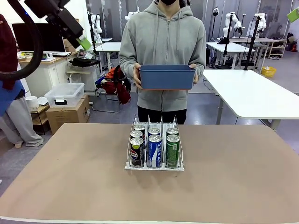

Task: Fill the beverage cans into the dispenser.
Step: Pick up the Sprite handed by the human.

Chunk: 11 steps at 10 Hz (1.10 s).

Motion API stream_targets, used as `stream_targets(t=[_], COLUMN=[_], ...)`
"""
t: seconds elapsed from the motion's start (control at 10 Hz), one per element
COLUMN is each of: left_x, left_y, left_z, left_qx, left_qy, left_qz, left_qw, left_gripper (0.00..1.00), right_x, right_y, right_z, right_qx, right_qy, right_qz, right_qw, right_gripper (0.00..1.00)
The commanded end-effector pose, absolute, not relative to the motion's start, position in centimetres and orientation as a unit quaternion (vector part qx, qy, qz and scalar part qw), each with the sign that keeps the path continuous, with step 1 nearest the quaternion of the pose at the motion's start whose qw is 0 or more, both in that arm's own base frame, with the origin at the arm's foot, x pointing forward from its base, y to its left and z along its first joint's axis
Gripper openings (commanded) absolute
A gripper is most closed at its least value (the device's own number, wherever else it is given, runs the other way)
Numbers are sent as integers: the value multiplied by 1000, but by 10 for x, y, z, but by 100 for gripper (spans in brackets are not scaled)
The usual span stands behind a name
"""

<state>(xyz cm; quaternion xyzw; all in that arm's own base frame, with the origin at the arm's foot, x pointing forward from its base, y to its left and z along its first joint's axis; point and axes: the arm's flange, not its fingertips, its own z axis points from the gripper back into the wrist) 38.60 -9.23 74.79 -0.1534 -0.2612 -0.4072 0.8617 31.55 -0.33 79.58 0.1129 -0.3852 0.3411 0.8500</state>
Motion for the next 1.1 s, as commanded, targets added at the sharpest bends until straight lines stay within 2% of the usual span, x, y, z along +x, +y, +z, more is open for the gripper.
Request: stream_targets(t=[0.0, 0.2, 0.3, 1.0], left_x=[381, 383, 381, 381], left_y=[-79, -88, -81, -81], left_z=[750, 732, 759, 759], left_qx=[-182, -128, -163, -163], left_qy=[-293, -299, -285, -285], left_qz=[-422, -388, -405, -405], left_qw=[839, 863, 853, 853], left_gripper=[100, 100, 100, 100], right_x=[315, 315, 315, 315], right_y=[-3, -3, -3, -3], right_z=[795, 795, 795, 795], right_qx=[116, 116, 116, 116], right_qy=[-383, -383, -383, -383], right_qz=[342, 342, 342, 342], right_qw=[850, 850, 850, 850], right_gripper=[100, 100, 100, 100])
